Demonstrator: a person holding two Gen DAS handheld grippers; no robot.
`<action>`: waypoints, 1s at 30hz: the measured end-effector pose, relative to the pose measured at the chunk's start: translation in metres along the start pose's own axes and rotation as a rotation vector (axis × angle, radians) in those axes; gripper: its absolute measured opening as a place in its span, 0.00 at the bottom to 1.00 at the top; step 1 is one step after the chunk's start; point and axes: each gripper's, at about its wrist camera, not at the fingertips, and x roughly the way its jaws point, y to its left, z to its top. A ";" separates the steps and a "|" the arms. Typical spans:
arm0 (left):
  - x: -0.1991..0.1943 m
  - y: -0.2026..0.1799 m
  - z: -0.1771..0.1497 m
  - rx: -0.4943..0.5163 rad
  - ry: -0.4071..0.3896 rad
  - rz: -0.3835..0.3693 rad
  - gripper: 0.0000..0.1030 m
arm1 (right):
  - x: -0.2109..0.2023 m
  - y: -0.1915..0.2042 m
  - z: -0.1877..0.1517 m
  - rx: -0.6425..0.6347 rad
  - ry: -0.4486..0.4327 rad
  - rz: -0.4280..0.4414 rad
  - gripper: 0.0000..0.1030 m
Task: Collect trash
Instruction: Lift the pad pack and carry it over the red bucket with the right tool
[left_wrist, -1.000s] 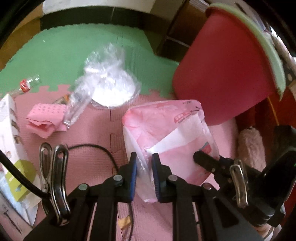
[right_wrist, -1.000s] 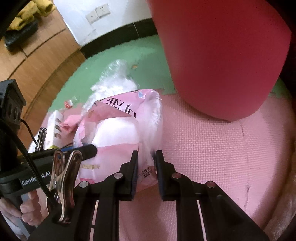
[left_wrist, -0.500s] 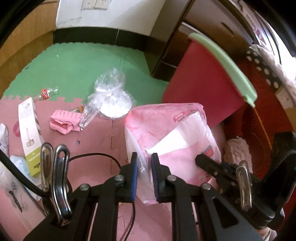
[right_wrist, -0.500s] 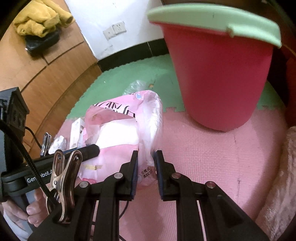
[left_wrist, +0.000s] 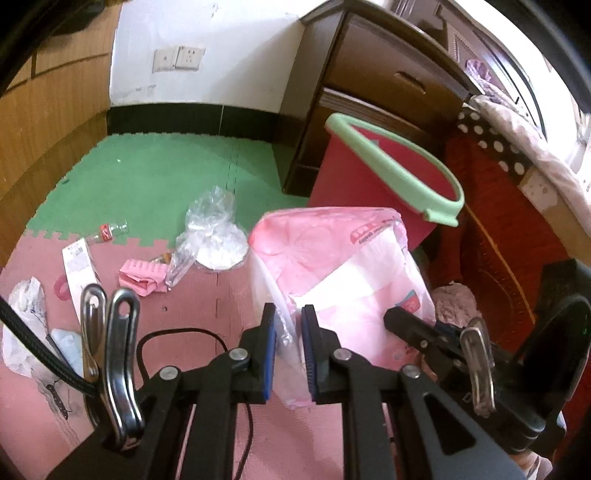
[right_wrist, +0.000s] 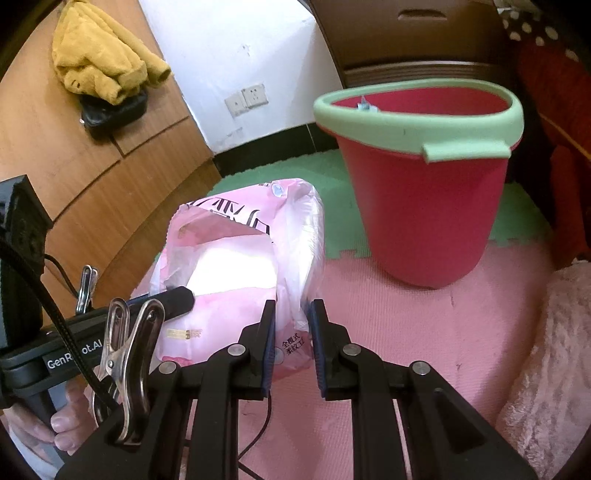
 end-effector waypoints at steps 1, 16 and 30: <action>-0.004 -0.003 0.001 0.003 -0.007 0.003 0.13 | -0.004 0.001 0.001 -0.003 -0.006 0.002 0.18; -0.034 -0.054 0.049 0.064 -0.103 0.029 0.13 | -0.052 0.004 0.065 -0.101 -0.072 -0.064 0.18; 0.000 -0.101 0.111 0.128 -0.116 0.055 0.13 | -0.045 -0.022 0.138 -0.178 -0.106 -0.171 0.18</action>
